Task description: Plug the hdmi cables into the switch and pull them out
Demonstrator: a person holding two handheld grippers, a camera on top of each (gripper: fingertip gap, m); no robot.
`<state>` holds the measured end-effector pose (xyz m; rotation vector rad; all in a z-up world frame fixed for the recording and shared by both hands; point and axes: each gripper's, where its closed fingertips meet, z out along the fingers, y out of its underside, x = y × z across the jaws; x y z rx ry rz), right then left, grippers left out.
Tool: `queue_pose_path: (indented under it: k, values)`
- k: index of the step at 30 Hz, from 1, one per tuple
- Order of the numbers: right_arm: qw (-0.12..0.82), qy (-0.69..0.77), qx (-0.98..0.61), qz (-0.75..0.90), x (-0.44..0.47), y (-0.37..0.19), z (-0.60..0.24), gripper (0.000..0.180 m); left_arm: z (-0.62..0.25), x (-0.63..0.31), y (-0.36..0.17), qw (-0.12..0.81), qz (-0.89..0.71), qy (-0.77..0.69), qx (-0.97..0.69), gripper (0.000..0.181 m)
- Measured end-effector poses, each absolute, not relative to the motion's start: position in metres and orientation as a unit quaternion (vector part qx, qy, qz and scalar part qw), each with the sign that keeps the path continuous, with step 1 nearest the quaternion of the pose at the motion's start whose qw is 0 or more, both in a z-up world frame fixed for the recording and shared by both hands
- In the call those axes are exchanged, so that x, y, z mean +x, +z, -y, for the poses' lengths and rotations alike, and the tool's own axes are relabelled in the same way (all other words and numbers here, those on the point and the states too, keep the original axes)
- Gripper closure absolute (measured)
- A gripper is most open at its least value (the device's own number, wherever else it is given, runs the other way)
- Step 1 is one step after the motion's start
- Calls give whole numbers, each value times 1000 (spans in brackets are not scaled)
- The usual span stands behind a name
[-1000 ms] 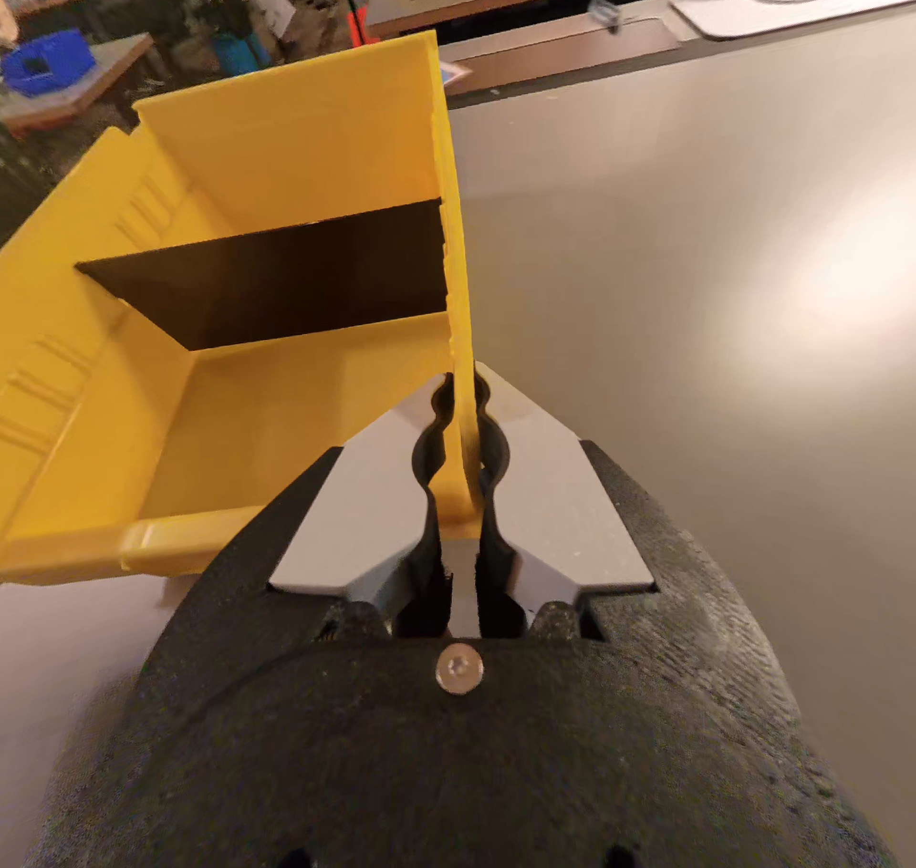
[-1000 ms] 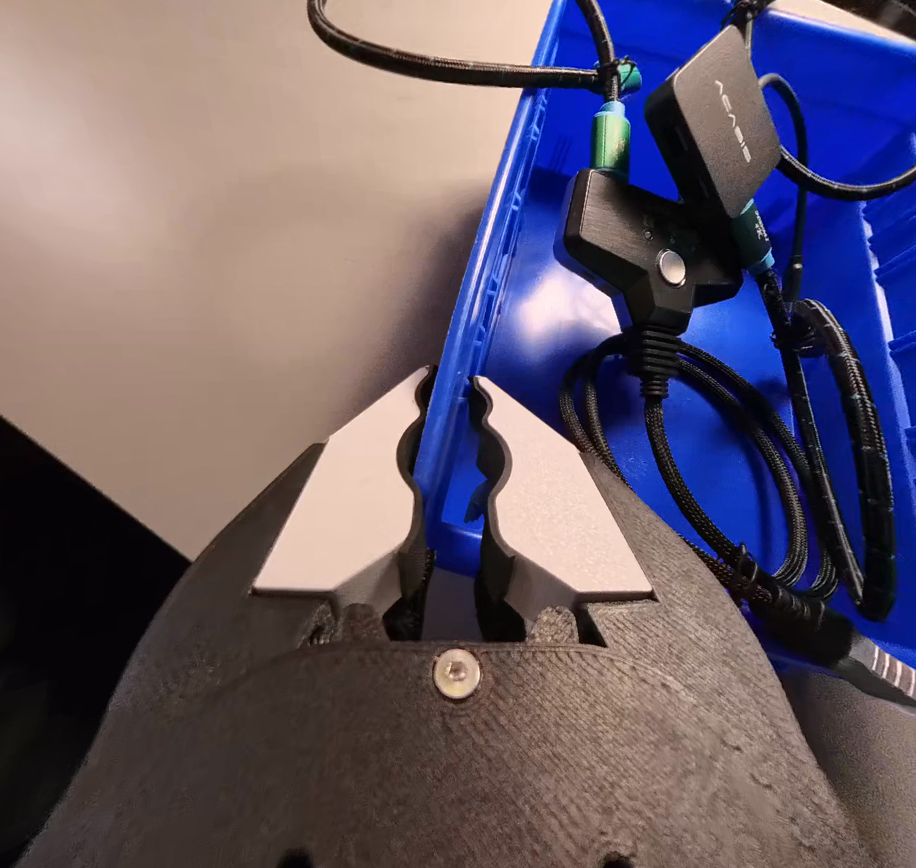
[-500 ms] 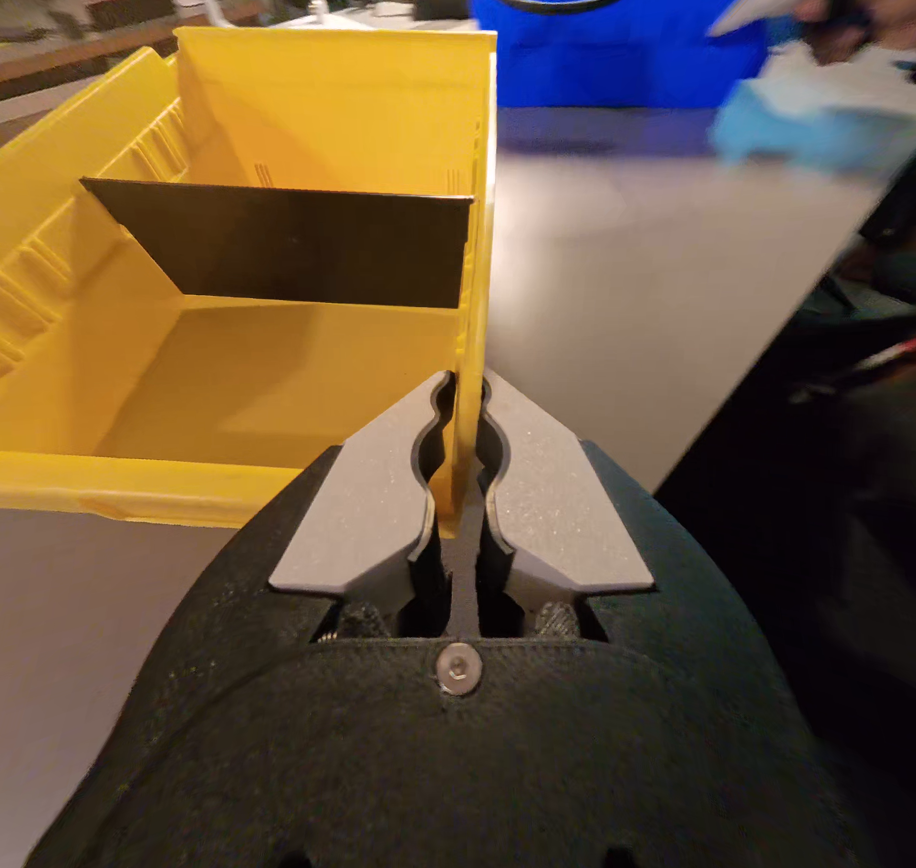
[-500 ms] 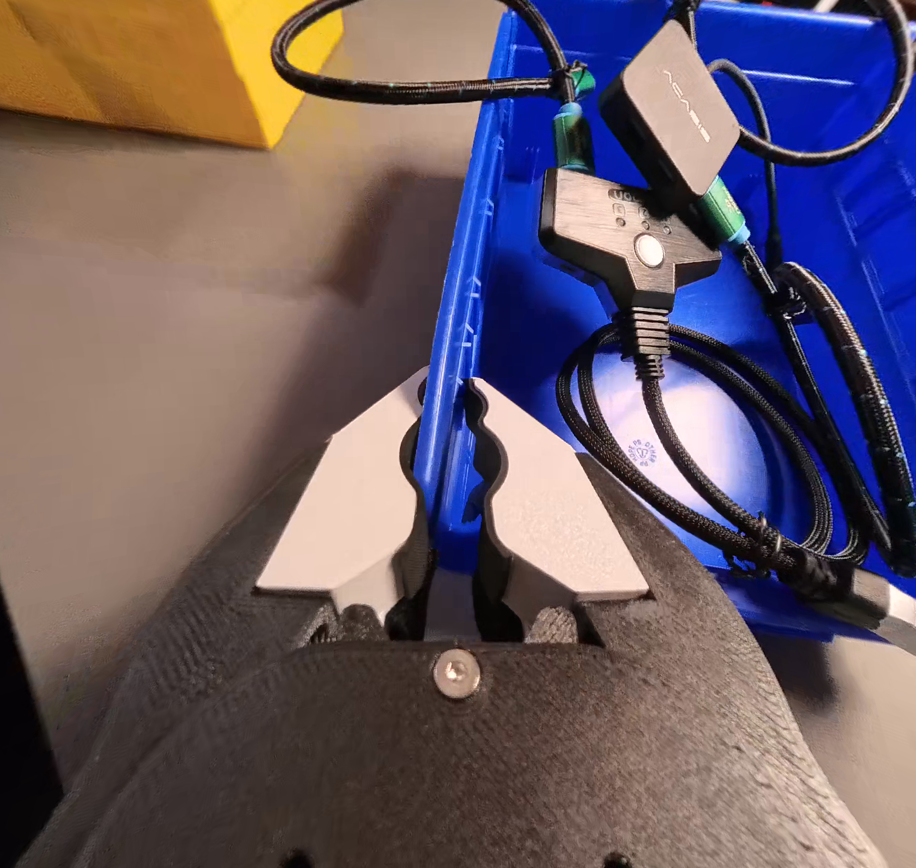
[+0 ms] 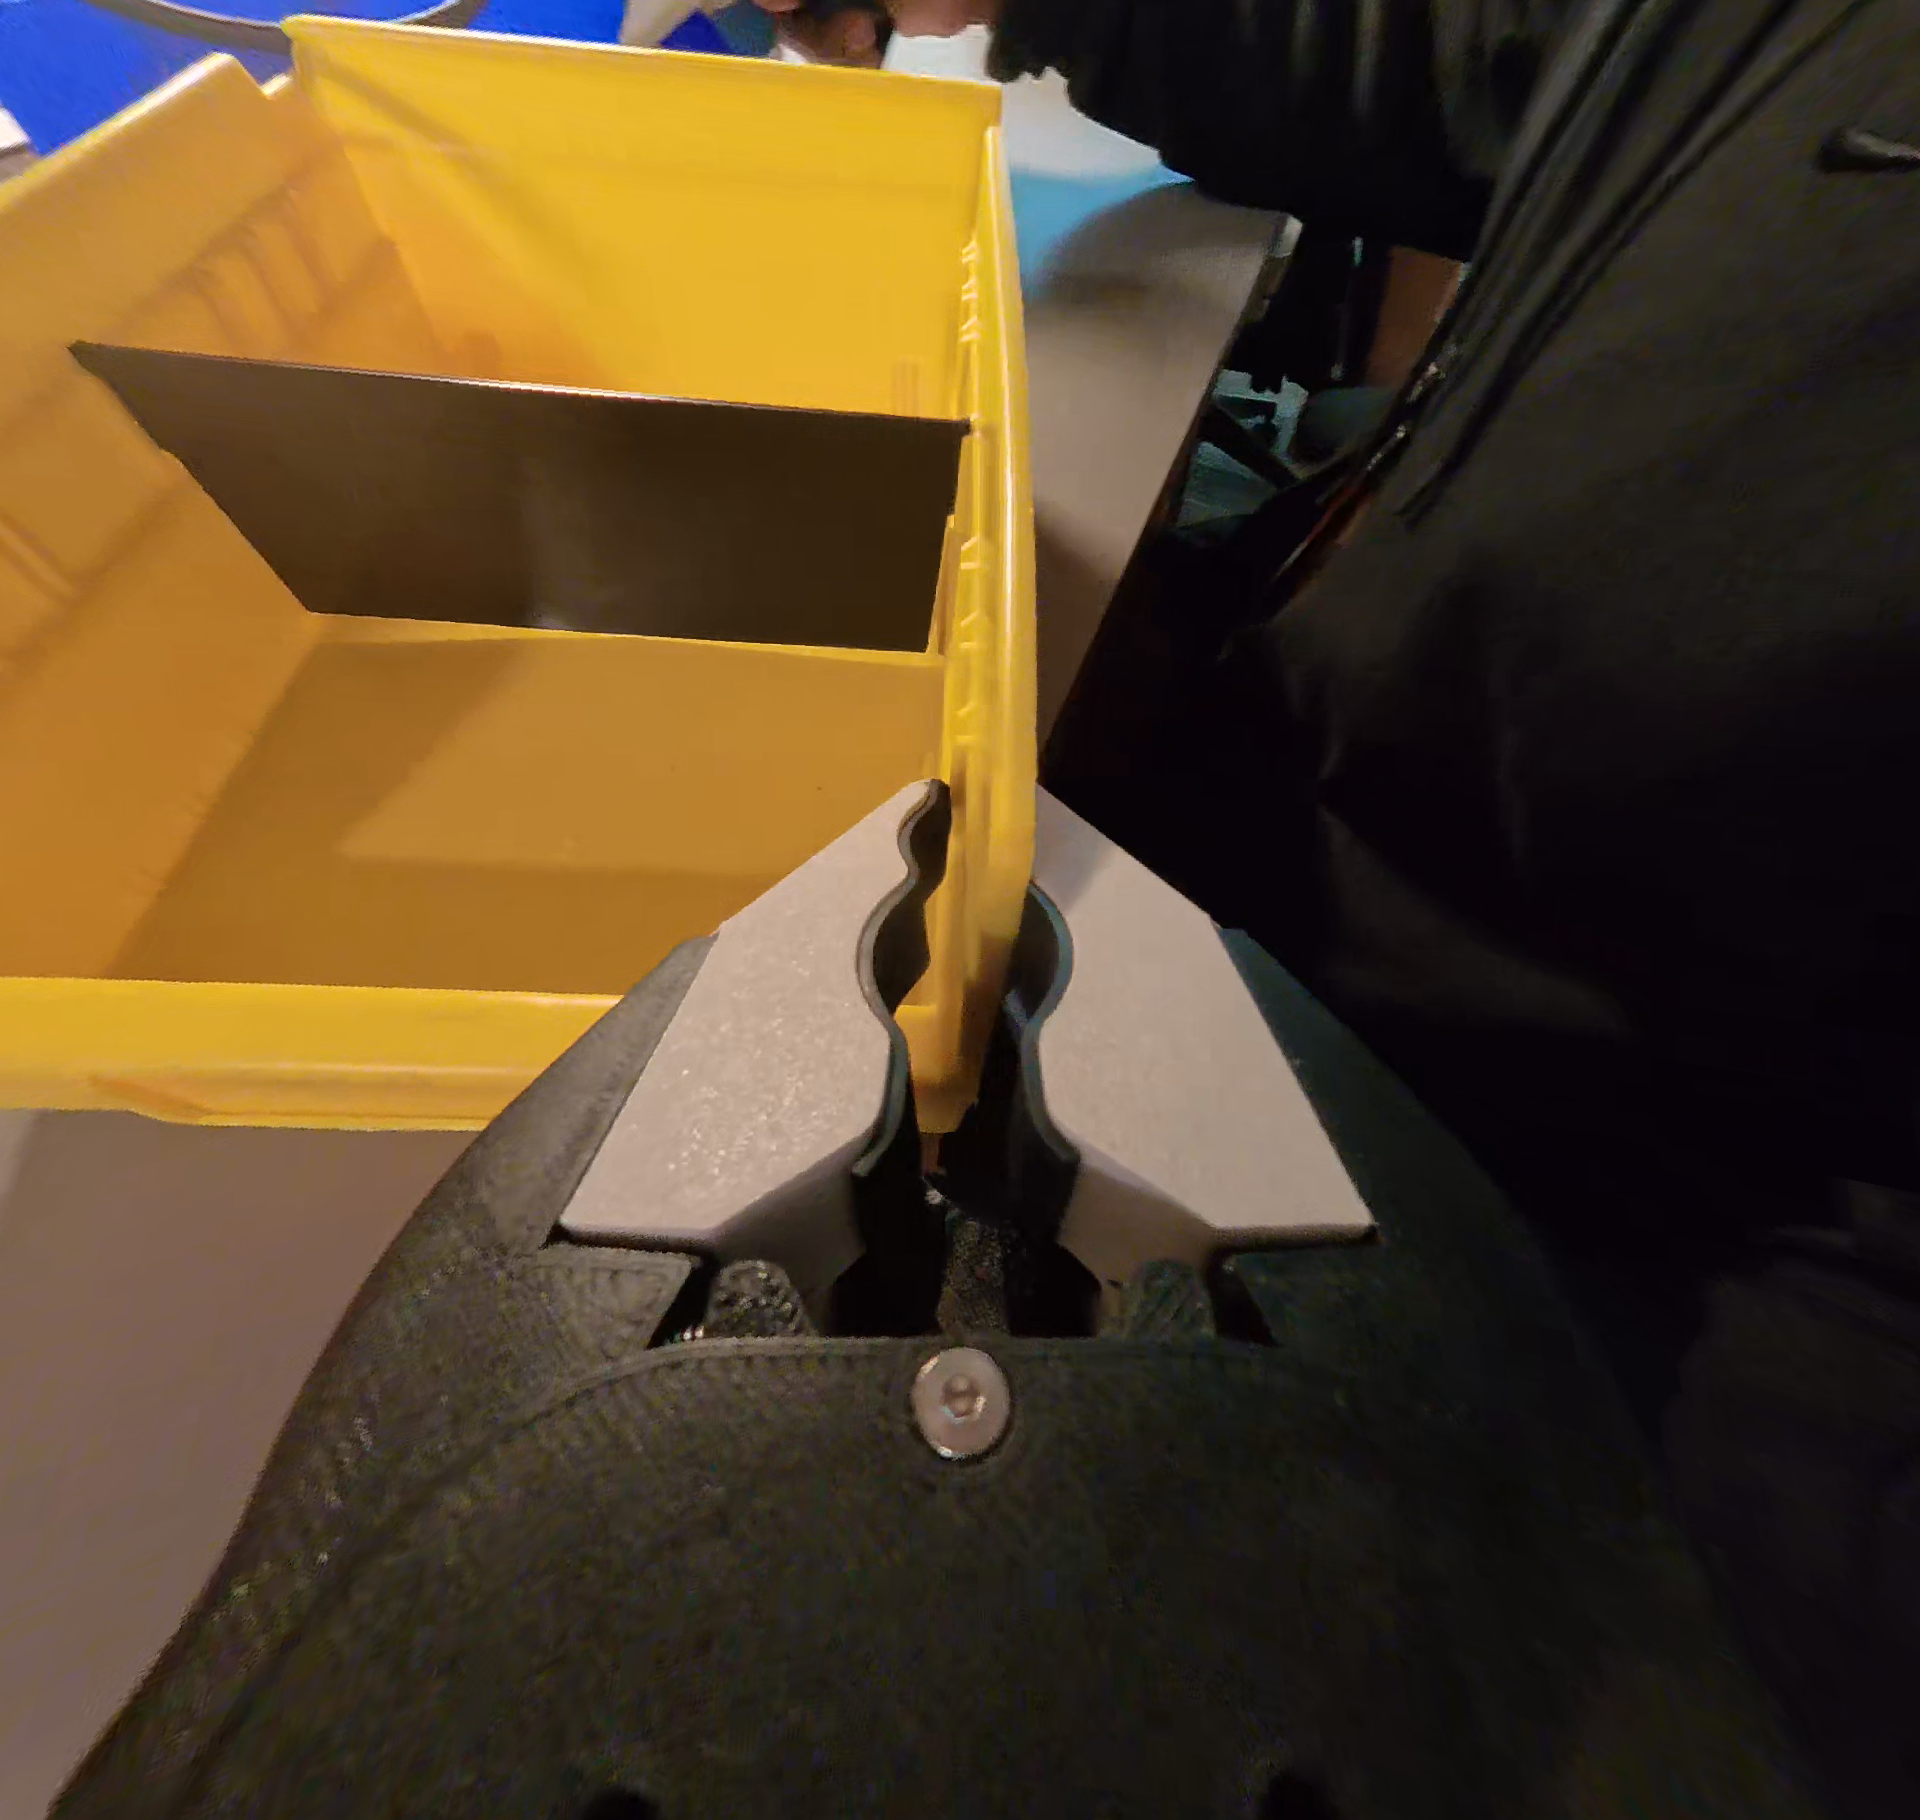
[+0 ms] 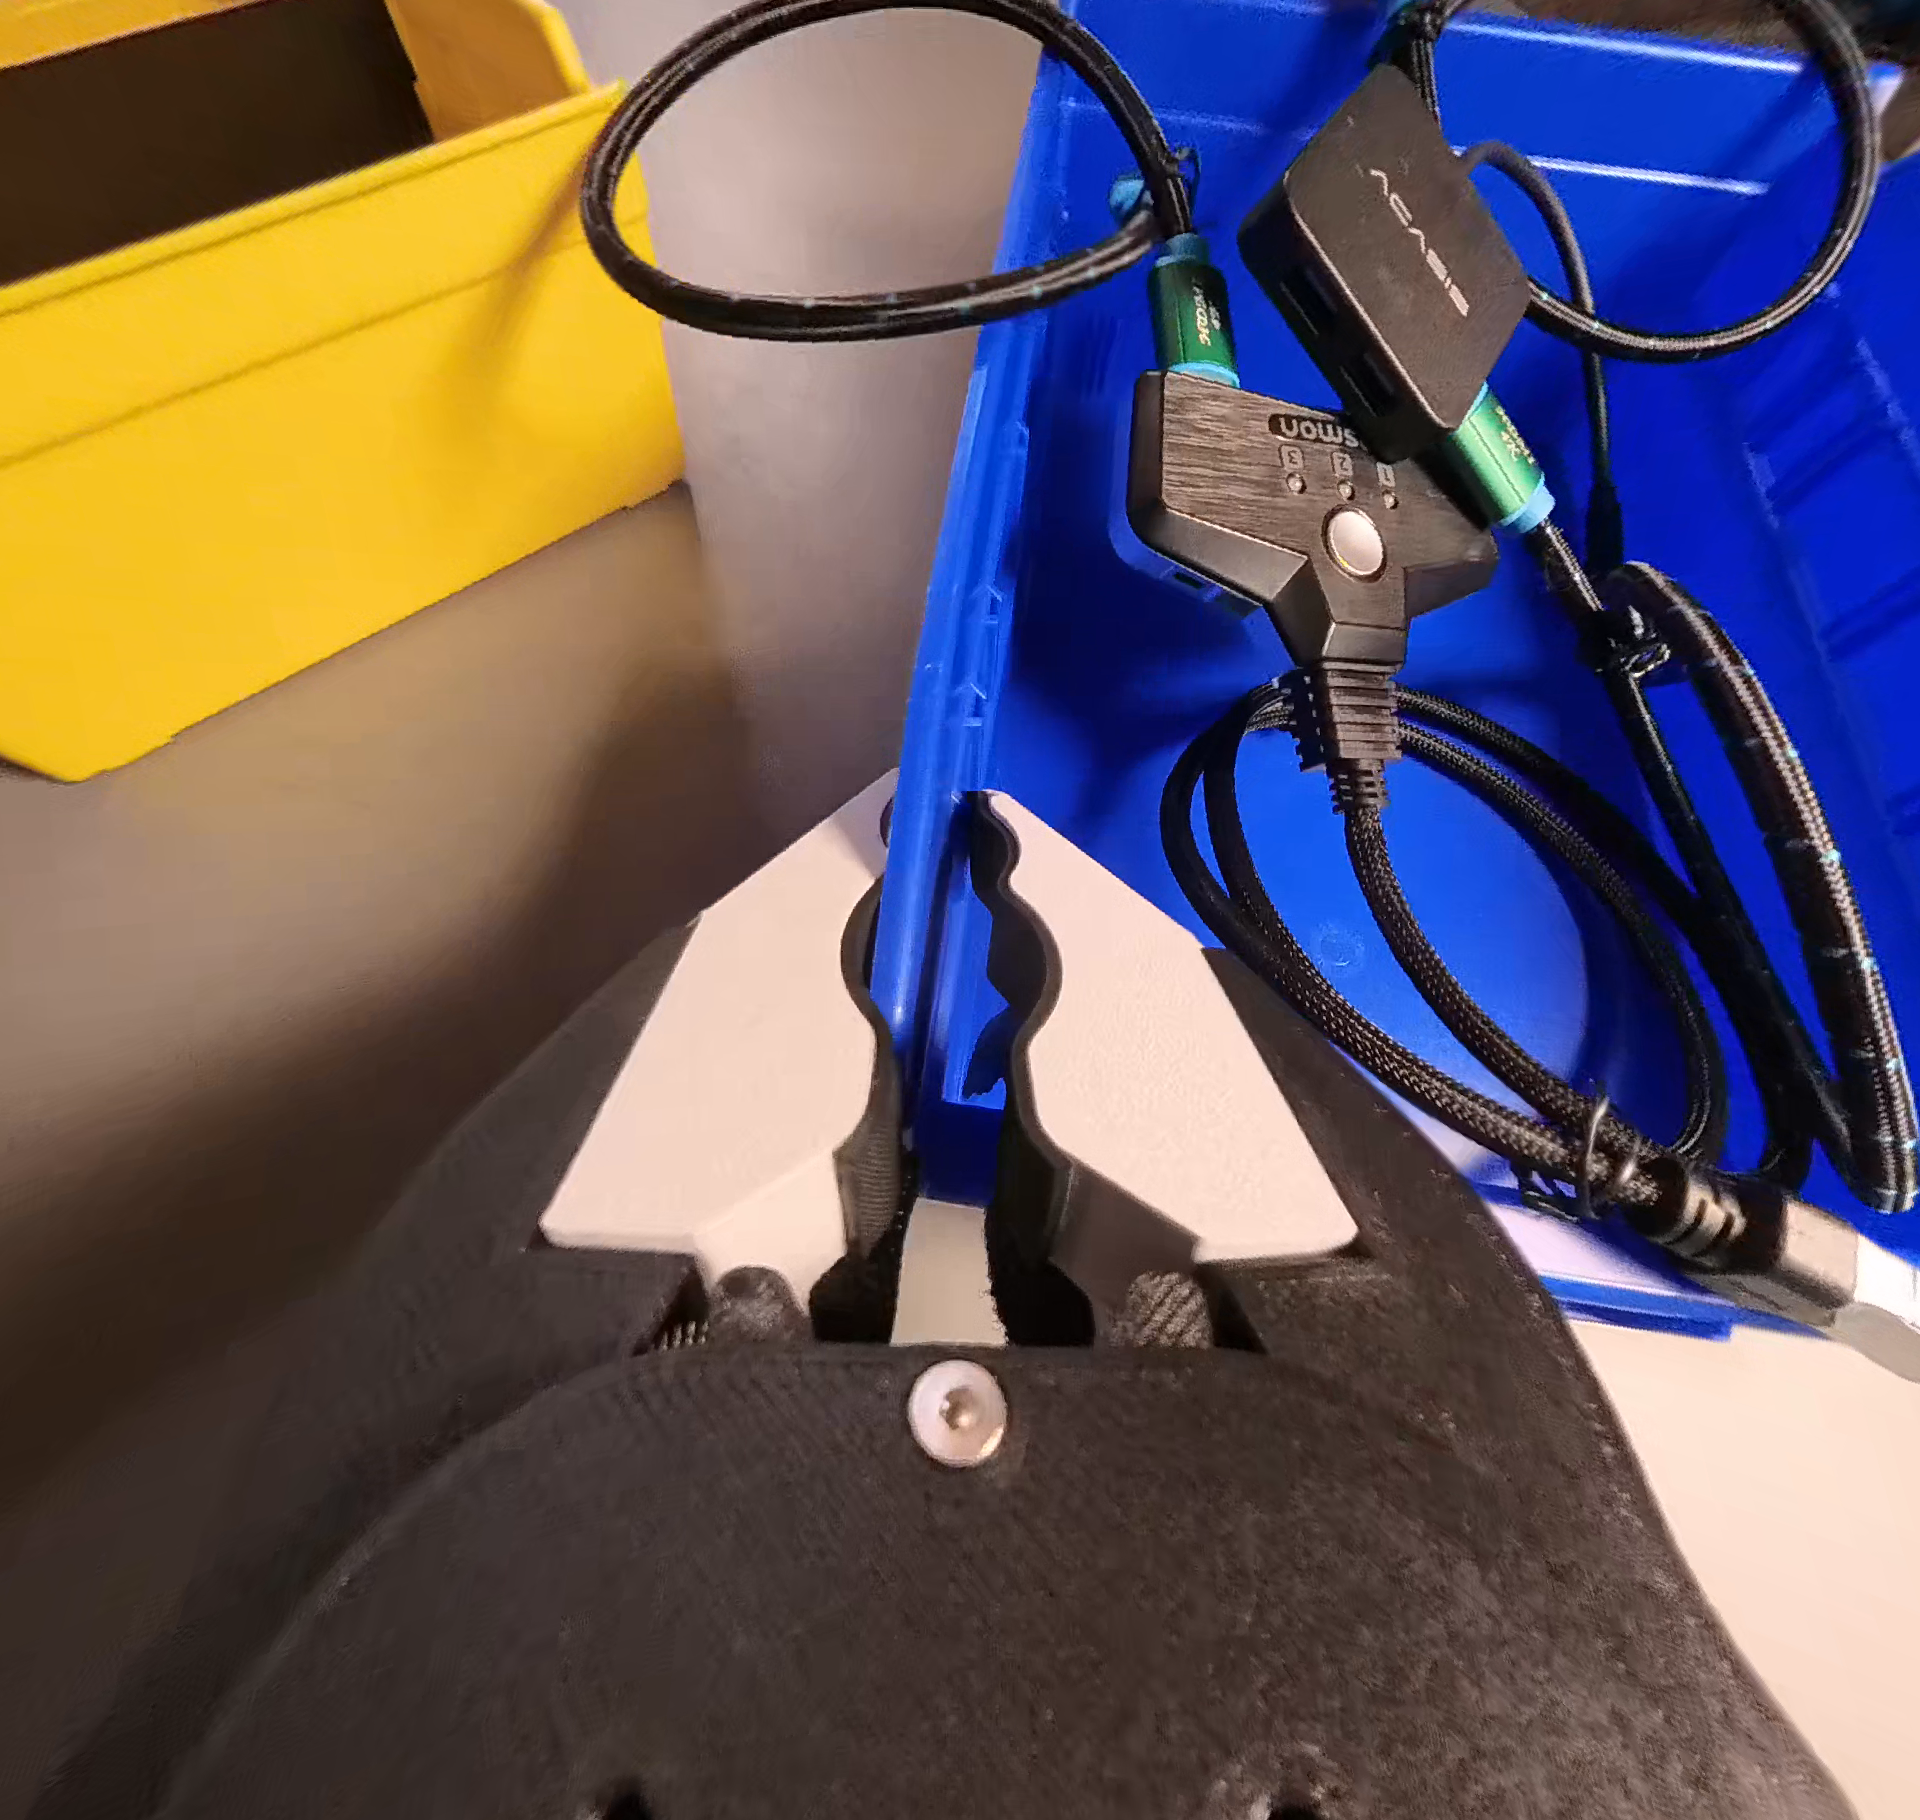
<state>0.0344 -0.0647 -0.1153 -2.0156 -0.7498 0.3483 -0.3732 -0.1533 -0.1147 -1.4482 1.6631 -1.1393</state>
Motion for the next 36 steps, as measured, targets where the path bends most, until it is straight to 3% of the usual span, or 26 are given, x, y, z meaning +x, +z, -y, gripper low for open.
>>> queue_pose_path:
  k: [8, 15, 18, 22, 26, 31, 34, 36]
  values:
    - [459, 176, -778, 392, 19, -115, 48, 173, 173, -378, -114, 274, -656, -473, -520, 175]
    - [467, 210, -754, 413, -17, -112, 24, 170, 185, -302, -115, 244, -684, -489, -483, 174]
    - [485, 225, -756, 377, -3, -96, 23, 149, 191, -282, -114, 222, -690, -489, -485, 172]
    - [539, 260, -746, 292, 37, -44, 50, 141, 178, -288, -62, 294, -652, -517, -470, 147]
    - [497, 288, -785, 233, 29, -40, 111, 109, 82, -267, -8, 407, -522, -489, -568, 129]
    - [445, 306, -830, 142, -9, -72, 179, 76, -68, -213, -26, 379, -405, -382, -739, 115]
    - [429, 309, -841, 111, -23, -84, 194, 76, -128, -174, -57, 324, -391, -346, -788, 112]
    - [405, 286, -859, 123, -27, -98, 198, 90, -149, -156, -83, 282, -400, -319, -812, 115]
